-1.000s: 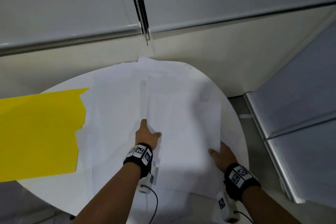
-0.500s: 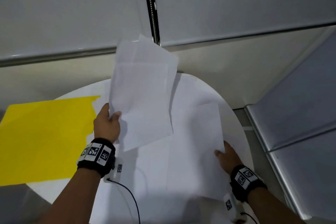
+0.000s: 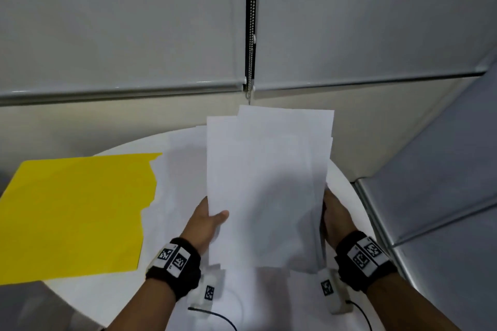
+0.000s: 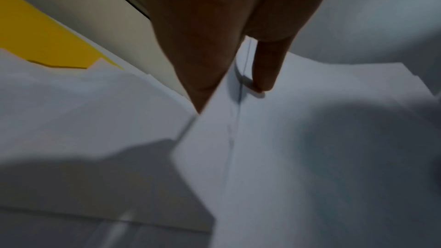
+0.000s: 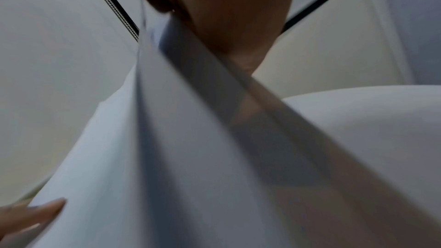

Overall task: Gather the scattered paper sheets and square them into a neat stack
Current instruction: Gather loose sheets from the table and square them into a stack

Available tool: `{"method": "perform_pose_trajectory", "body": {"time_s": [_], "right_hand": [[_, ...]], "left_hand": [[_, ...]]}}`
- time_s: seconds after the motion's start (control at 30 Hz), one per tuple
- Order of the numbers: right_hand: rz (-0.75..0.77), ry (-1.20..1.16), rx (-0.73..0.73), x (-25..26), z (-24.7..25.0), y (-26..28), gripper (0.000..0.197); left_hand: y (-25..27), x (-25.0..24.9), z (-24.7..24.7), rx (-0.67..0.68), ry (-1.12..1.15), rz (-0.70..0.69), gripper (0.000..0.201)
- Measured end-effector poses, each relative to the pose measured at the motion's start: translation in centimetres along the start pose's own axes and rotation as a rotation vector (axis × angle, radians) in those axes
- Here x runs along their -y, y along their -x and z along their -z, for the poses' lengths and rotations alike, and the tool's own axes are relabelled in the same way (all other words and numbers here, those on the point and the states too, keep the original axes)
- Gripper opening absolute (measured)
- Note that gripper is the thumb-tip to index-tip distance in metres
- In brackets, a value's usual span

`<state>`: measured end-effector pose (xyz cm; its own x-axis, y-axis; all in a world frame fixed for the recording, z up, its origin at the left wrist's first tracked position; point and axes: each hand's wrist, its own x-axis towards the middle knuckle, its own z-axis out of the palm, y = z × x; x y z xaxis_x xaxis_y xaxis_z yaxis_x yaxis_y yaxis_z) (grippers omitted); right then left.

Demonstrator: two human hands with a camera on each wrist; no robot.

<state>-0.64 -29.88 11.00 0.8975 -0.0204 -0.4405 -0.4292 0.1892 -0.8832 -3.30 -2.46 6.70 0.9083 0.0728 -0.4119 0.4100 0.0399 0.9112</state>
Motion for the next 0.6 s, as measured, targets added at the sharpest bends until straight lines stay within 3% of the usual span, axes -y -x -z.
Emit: {"method": "perform_pose_trajectory", "body": {"time_s": [0.07, 0.1, 0.27, 0.4, 0.6], "right_hand": [[0.051, -0.009, 0.038, 0.5, -0.6, 0.3, 0.07], [0.111, 0.02, 0.053, 0.9, -1.1, 0.5, 0.072], [0.437, 0.371, -0.114, 2.8, -3.6, 1.6, 0.05], [0.455, 0.364, -0.151, 2.4, -4.3, 1.7, 0.055], [0.482, 0.398, -0.135, 0.2, -5.8, 2.2, 0.04]], "left_hand": [[0.3, -0.7, -0.2, -0.09, -0.05, -0.087, 0.049], [0.4, -1.5, -0.3, -0.137, -0.071, -0.127, 0.047], [1.4, -5.2, 0.4, -0.212, -0.069, -0.327, 0.049], [1.8, -5.8, 1.4, -0.225, 0.061, -0.311, 0.058], [2.2, -5.7, 1.0, -0.2, 0.059, -0.287, 0.059]]}}
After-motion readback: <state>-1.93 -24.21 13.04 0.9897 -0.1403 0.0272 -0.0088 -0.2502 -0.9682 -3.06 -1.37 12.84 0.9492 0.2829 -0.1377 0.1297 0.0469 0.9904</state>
